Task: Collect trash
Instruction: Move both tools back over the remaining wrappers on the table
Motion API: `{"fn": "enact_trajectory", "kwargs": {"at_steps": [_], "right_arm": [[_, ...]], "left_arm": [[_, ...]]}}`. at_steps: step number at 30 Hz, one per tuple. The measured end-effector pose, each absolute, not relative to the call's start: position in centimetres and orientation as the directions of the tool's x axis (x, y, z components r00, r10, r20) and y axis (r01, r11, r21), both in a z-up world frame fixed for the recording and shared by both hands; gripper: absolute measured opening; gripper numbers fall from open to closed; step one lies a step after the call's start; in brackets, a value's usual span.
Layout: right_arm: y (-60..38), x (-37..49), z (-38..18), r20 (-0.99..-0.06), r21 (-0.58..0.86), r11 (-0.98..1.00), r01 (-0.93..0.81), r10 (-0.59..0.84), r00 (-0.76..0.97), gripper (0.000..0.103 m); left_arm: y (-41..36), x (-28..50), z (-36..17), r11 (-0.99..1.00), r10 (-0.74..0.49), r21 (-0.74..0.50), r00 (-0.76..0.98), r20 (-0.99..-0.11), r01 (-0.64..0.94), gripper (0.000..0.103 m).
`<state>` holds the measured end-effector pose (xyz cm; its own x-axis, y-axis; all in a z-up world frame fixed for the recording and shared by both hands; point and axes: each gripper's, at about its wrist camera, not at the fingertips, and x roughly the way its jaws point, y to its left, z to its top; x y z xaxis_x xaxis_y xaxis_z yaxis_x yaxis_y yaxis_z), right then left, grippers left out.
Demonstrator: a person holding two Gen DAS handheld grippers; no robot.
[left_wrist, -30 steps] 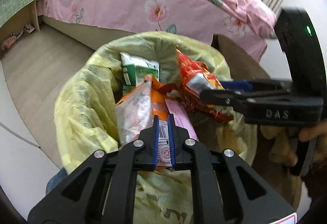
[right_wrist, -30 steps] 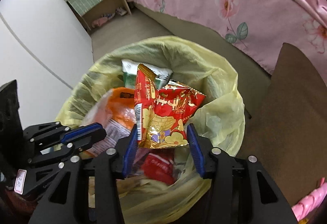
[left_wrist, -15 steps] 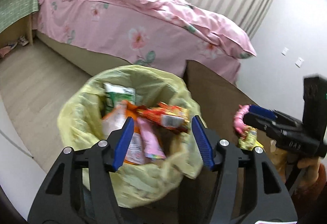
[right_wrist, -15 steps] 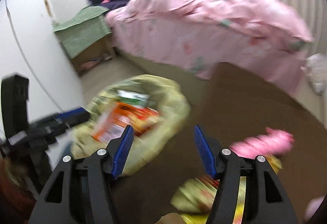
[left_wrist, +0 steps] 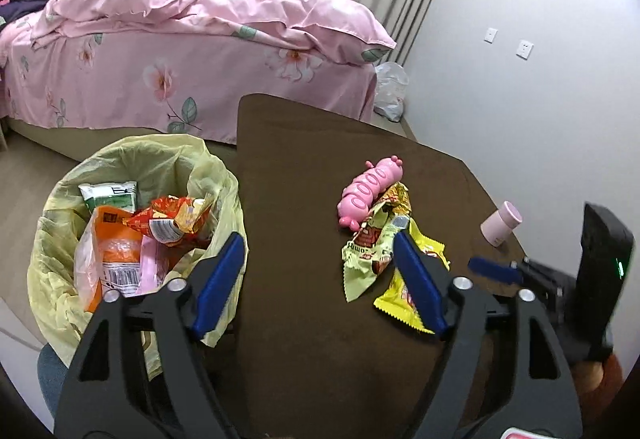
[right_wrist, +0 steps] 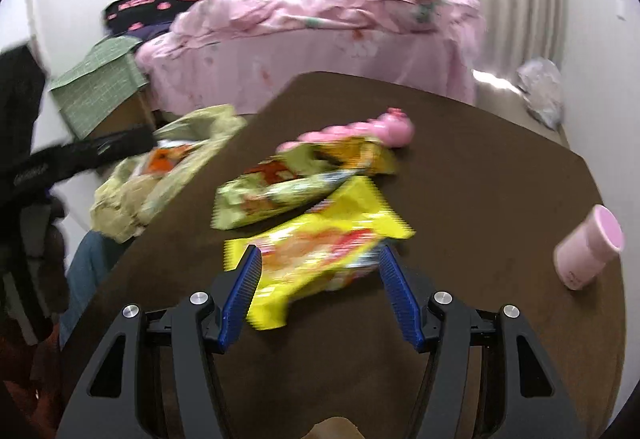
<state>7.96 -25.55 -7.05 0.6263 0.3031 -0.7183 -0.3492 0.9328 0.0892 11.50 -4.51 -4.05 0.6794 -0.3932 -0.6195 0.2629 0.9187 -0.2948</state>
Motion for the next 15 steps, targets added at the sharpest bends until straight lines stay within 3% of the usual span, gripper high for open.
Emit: {"fn": "enact_trajectory", "kwargs": {"at_steps": [4,7,10,15], "right_arm": [[-24.3,7.5,-8.7,-0.752,-0.069,0.929,-0.365,0.192,0.631,0.058],[-26.7,7.4,-9.4,-0.763,-0.1,0.95,-0.296,0.118,0.636,0.058],[-30.1,7.0,-10.1,-0.783,-0.058,0.975,-0.213,0.088,0.615,0.058],[-33.7,5.7,-10.9,-0.81,0.096,0.983,-0.156,0.169,0.562,0.058]], "left_arm": [[-5.0,12.2,-3.9,0.931,-0.365,-0.271,0.667,-0.649,0.246,0.081],[-6.4,12.9,-4.8,0.912,-0.407,-0.279,0.592,-0.696,0.3,0.081],[-8.8,13.3,-5.9,0.901,-0.413,-0.238,0.549,-0.727,0.362,0.081],[-13.0,14.2,-6.9,0.897,-0.345,-0.092,0.555,-0.757,0.432,0.079]]}}
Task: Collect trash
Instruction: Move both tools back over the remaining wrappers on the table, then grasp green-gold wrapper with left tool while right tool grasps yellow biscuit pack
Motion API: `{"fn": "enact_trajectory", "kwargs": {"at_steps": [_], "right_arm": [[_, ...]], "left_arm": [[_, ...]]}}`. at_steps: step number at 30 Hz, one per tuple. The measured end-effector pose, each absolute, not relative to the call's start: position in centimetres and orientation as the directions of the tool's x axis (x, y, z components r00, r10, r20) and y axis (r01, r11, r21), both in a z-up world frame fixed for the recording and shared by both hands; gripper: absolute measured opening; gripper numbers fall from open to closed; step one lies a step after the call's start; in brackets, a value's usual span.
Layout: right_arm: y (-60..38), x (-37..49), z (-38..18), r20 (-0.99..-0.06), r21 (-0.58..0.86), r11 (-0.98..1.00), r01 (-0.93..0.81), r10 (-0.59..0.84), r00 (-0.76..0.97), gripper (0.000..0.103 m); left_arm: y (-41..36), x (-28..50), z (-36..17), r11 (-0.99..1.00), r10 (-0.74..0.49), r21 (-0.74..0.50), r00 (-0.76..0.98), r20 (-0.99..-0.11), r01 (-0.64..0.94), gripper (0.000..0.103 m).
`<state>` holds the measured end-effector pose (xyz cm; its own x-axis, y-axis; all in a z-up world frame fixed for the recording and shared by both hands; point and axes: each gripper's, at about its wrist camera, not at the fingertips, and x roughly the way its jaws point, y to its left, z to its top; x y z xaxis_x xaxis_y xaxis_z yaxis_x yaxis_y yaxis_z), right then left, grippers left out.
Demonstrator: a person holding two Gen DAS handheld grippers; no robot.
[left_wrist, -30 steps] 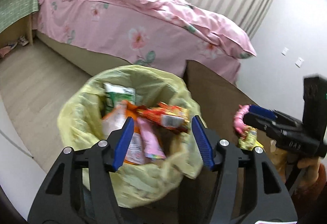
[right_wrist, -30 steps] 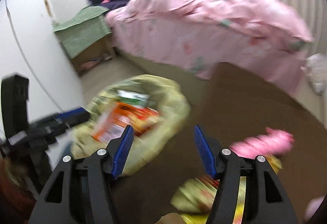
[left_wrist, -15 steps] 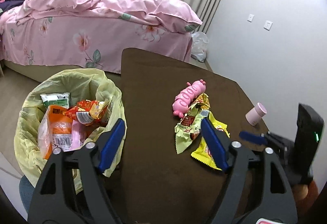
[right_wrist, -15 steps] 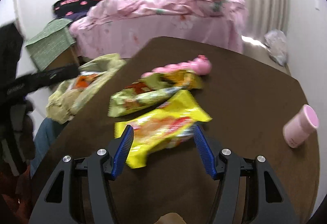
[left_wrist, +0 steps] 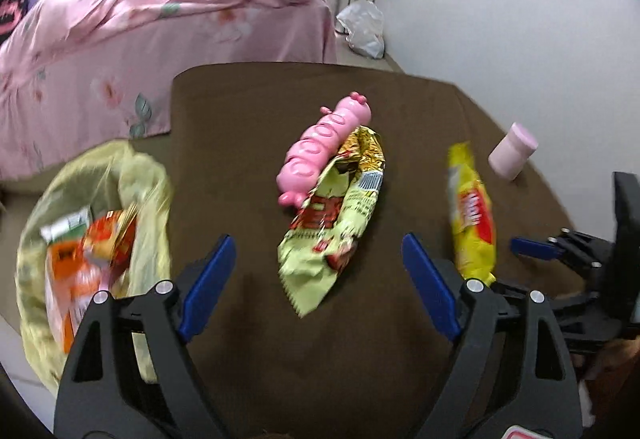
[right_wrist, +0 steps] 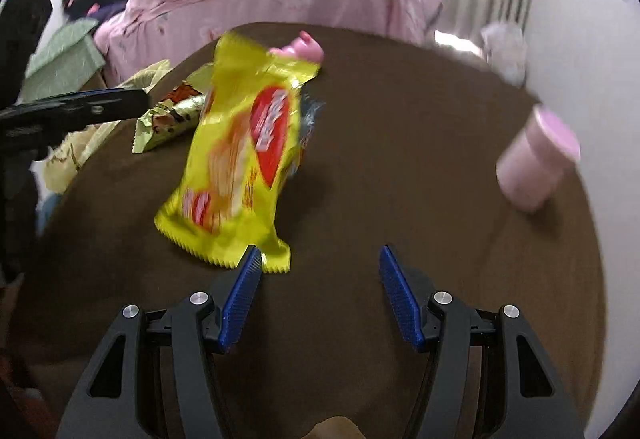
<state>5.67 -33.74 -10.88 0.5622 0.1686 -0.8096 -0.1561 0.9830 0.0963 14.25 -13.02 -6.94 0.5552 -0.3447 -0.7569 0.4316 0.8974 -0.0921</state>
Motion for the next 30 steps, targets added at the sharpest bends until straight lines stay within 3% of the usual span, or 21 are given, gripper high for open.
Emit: {"fn": "enact_trajectory", "kwargs": {"at_steps": [3,8,12,17,24,27,29,30], "right_arm": [[-34.0,5.0,-11.0,-0.811,0.102,0.982,-0.161,0.176,0.558,0.058],[-33.9,4.4,-11.0,-0.81,0.094,0.981,-0.172,0.176,0.559,0.058],[-34.5,4.0,-10.4,-0.811,0.12,0.98,-0.155,0.187,0.554,0.058],[-34.5,4.3,-8.1,-0.717,0.261,0.96,-0.1,0.263,0.646,0.058],[-31.6,9.7,-10.0,-0.759,0.284,0.958,-0.04,0.25,0.601,0.055],[-30.5,10.4,-10.4,-0.762,0.21,0.975,-0.07,0.208,0.613,0.049],[-30.2,10.4,-10.2,-0.759,0.181,0.978,-0.1,0.204,0.618,0.031],[-30.3,10.3,-10.1,-0.757,0.176,0.979,-0.106,0.203,0.621,0.027]], "left_arm": [[-14.8,15.1,-7.9,0.89,-0.315,-0.056,0.521,-0.793,0.452,0.058],[-14.0,15.4,-8.4,0.896,-0.351,-0.13,0.497,-0.794,0.425,0.025],[-13.1,13.6,-7.9,0.897,-0.36,-0.143,0.501,-0.787,0.419,0.021],[-12.4,11.6,-7.7,0.899,-0.385,-0.195,0.494,-0.779,0.393,0.021],[-11.5,10.8,-7.7,0.9,-0.395,-0.223,0.488,-0.778,0.373,0.021],[-11.3,10.8,-7.6,0.9,-0.398,-0.228,0.488,-0.777,0.371,0.021],[-11.2,10.8,-7.7,0.898,-0.402,-0.232,0.487,-0.776,0.372,0.021],[-11.2,10.7,-7.7,0.898,-0.404,-0.235,0.486,-0.775,0.372,0.021]]}}
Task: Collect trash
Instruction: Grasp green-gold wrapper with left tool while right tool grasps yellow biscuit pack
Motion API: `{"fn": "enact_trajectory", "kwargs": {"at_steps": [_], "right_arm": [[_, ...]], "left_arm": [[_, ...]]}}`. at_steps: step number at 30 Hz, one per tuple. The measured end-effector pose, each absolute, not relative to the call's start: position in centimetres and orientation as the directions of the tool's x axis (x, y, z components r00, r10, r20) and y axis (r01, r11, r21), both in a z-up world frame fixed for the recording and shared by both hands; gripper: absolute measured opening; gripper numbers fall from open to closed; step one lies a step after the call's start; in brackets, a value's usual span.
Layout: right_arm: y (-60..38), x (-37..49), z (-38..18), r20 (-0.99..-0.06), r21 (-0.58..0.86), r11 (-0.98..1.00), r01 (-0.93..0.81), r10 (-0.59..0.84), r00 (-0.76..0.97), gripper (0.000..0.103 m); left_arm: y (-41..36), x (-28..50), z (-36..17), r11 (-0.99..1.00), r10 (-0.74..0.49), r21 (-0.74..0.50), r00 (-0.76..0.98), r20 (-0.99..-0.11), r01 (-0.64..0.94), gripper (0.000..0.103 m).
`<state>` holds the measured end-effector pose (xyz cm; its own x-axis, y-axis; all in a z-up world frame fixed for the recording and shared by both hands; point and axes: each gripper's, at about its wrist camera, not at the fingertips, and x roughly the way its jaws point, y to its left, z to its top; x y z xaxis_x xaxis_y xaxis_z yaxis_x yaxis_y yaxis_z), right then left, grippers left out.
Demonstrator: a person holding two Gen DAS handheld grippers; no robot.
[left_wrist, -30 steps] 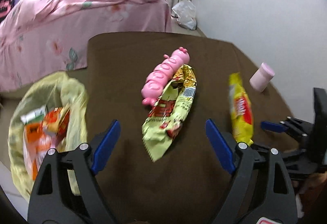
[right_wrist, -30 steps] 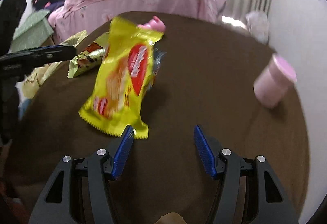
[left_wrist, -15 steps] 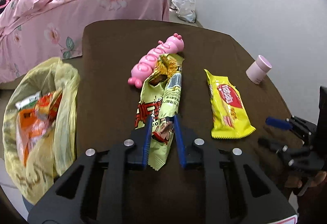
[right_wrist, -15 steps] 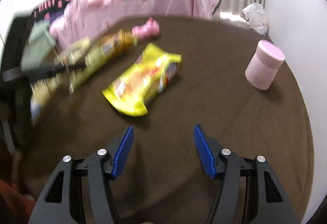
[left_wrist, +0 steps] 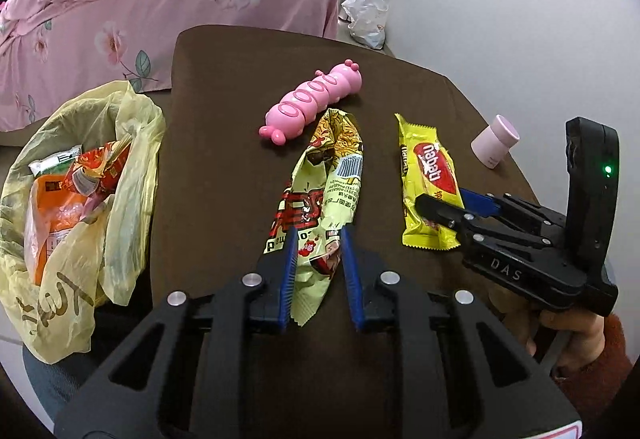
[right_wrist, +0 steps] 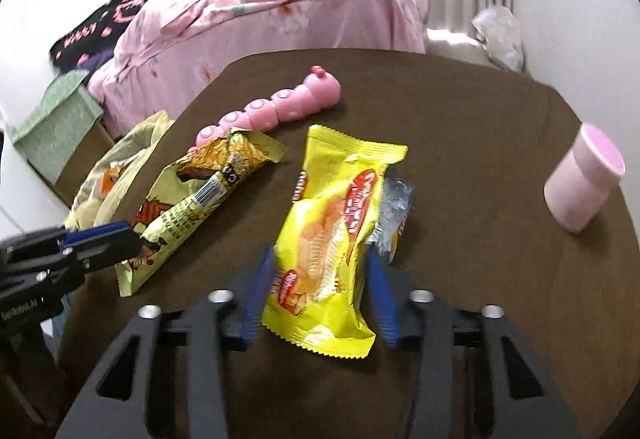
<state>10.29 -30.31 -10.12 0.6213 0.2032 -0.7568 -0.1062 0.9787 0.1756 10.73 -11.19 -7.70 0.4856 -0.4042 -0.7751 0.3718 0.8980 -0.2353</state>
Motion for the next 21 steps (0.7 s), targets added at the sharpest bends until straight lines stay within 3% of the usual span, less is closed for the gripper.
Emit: {"fn": "enact_trajectory", "kwargs": {"at_steps": [4,10,21], "right_arm": [[-31.5,9.3,-9.6,-0.747,0.173,0.98,-0.1,0.197,0.635,0.007],[-34.3,7.6,-8.4,-0.716,0.207,0.976,-0.063,0.194,0.67,0.006],[-36.0,7.0,-8.7,-0.751,0.093,0.993,-0.07,0.116,0.65,0.01]], "left_arm": [[-11.0,10.7,-7.8,0.895,-0.412,-0.244,0.482,-0.774,0.372,0.022],[-11.0,10.5,-7.5,0.89,-0.424,-0.255,0.479,-0.769,0.379,0.029],[-10.8,10.4,-7.0,0.885,-0.438,-0.264,0.491,-0.753,0.384,0.032]]}}
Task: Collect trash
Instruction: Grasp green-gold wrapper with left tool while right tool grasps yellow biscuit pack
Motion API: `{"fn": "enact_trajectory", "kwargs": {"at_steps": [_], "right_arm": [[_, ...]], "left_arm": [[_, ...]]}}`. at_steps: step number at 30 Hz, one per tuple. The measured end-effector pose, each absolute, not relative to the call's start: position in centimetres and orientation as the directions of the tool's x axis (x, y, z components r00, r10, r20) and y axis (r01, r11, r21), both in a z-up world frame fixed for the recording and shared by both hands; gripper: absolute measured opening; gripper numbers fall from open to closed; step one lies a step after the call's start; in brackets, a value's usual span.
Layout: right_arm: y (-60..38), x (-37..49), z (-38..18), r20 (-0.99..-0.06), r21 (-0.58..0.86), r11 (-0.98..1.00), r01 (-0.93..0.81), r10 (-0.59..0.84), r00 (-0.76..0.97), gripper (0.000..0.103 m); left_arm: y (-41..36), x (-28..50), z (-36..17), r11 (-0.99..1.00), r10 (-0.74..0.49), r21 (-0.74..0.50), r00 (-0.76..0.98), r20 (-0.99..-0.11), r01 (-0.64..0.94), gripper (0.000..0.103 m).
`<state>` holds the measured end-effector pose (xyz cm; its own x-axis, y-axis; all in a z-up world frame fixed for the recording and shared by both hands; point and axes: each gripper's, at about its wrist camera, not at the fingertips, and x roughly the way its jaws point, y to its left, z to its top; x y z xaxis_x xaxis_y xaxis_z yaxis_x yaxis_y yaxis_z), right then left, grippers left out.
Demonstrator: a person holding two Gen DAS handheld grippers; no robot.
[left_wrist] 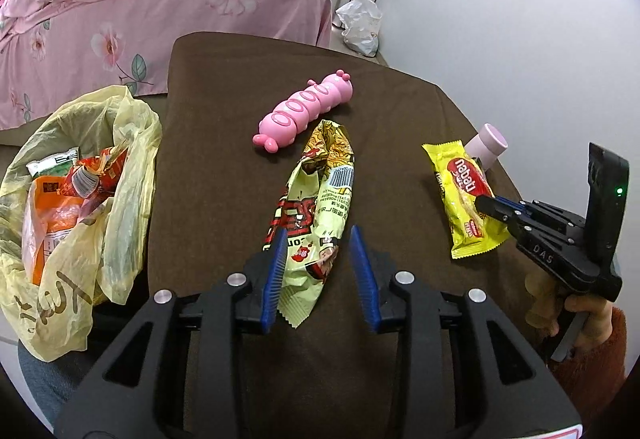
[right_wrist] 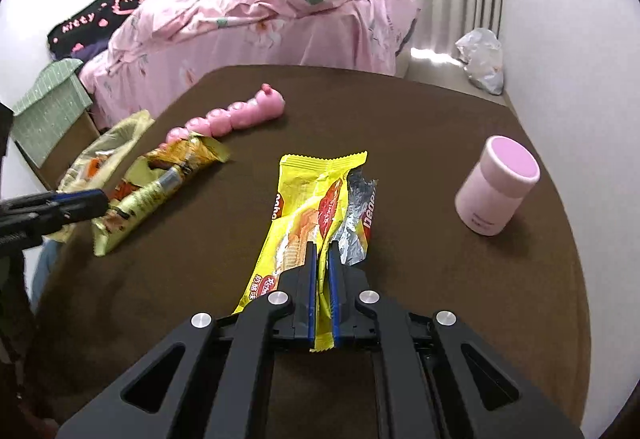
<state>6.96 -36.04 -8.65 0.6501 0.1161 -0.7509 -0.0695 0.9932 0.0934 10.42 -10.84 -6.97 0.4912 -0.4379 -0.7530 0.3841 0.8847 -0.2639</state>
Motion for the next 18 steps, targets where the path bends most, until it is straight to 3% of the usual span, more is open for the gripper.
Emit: {"fn": "enact_trajectory", "kwargs": {"at_steps": [2,3,7,11,15,18], "right_arm": [[-36.5,6.8,-9.0,-0.746,0.146,0.987,-0.07,0.156,0.647,0.047],[-36.6,6.5,-9.1,-0.734,0.172,0.982,-0.076,0.179,0.655,0.05],[-37.1,6.1,-9.8,-0.751,0.186,0.983,-0.002,0.143,0.645,0.05],[-37.1,5.9,-10.5,-0.735,0.308,0.948,0.075,0.187,0.652,0.05],[-35.0,6.6,-11.2,-0.751,0.288,0.956,0.06,0.187,0.633,0.05],[-33.8,6.4,-11.0,-0.75,0.223,0.975,0.007,0.167,0.64,0.035]], "left_arm": [[-10.8,10.4,-6.9,0.885,-0.437,-0.263,0.491,-0.753,0.384,0.032],[-10.8,10.4,-6.9,0.886,-0.435,-0.261,0.493,-0.753,0.384,0.032],[-10.5,10.4,-6.8,0.888,-0.433,-0.26,0.501,-0.749,0.38,0.032],[-10.3,10.5,-6.8,0.888,-0.436,-0.267,0.503,-0.746,0.374,0.032],[-10.1,10.4,-6.8,0.889,-0.435,-0.267,0.505,-0.746,0.372,0.032],[-9.7,10.5,-6.6,0.89,-0.435,-0.27,0.511,-0.741,0.366,0.032]]}}
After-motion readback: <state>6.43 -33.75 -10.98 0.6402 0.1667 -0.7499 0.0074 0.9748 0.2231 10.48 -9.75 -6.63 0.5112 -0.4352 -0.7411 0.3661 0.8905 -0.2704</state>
